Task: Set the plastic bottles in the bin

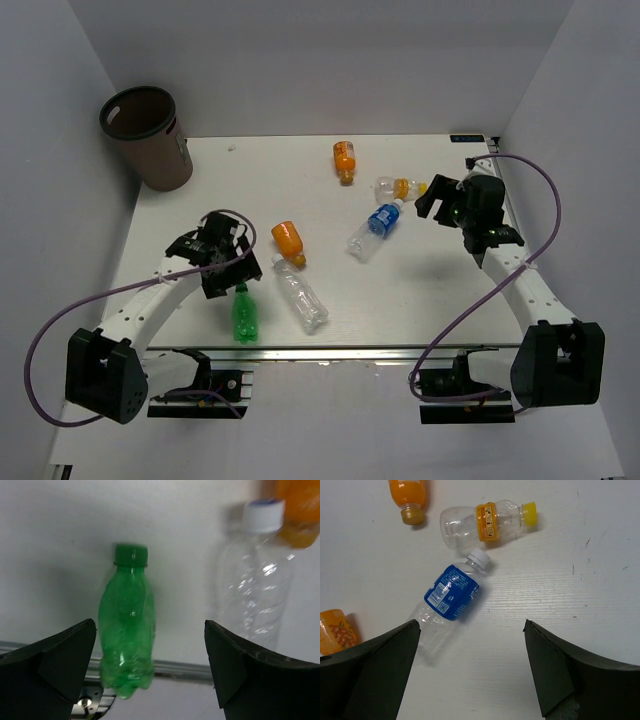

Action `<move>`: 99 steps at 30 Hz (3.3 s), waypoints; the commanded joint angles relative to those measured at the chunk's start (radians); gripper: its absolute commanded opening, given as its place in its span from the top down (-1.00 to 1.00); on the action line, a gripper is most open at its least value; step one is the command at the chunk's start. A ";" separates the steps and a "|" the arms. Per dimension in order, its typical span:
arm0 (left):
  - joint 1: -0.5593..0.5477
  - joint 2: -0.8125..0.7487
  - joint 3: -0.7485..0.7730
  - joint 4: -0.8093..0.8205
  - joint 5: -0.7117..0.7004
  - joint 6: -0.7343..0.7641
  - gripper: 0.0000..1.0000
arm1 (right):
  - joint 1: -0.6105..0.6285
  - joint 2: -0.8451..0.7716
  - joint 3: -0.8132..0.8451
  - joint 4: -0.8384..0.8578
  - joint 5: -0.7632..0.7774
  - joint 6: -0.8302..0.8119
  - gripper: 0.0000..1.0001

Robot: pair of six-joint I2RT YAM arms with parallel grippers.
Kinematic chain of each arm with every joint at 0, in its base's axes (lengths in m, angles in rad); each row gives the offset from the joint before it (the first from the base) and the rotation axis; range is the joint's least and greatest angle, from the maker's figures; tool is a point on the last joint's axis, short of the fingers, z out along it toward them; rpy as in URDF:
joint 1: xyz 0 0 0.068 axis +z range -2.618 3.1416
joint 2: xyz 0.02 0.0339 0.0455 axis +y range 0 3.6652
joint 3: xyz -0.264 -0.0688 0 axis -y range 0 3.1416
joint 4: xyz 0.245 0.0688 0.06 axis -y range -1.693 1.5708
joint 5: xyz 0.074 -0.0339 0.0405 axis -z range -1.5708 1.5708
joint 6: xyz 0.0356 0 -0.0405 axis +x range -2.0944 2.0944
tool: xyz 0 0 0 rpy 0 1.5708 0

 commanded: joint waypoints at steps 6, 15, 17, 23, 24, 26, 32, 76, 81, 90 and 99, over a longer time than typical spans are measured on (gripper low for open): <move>-0.073 0.012 -0.078 -0.173 -0.019 0.049 -0.96 | -0.002 0.026 0.040 -0.016 -0.033 -0.024 -0.79; -0.086 0.043 -0.239 0.121 0.078 -0.071 -0.65 | -0.002 0.031 0.031 -0.013 0.006 -0.025 -0.79; -0.086 0.063 -0.211 0.164 0.075 -0.085 -0.26 | -0.002 0.032 0.033 -0.013 0.018 -0.024 -0.79; -0.086 0.038 0.130 -0.004 -0.256 -0.091 0.54 | -0.002 0.019 0.028 -0.004 0.007 -0.060 -0.79; -0.086 0.035 0.180 -0.012 -0.324 -0.092 0.53 | -0.002 0.014 0.024 0.011 0.010 -0.067 -0.79; -0.084 0.049 0.326 -0.004 -0.500 -0.106 0.48 | -0.002 0.005 0.013 0.025 -0.002 -0.087 -0.79; 0.037 0.234 0.650 0.247 -0.439 0.035 0.36 | -0.002 -0.004 -0.001 0.091 -0.097 -0.136 -0.79; -0.079 0.414 0.376 0.358 -0.240 0.003 -0.96 | -0.001 0.023 -0.033 0.128 -0.191 -0.100 -0.79; -0.168 0.518 0.318 0.396 -0.177 -0.015 -0.96 | 0.001 0.043 -0.036 0.134 -0.212 -0.091 -0.79; -0.187 0.632 0.335 0.457 -0.166 -0.046 -0.92 | 0.001 0.051 -0.041 0.140 -0.203 -0.090 -0.79; -0.187 0.623 0.511 0.394 -0.278 -0.011 0.07 | -0.001 0.072 -0.036 0.140 -0.215 -0.091 -0.79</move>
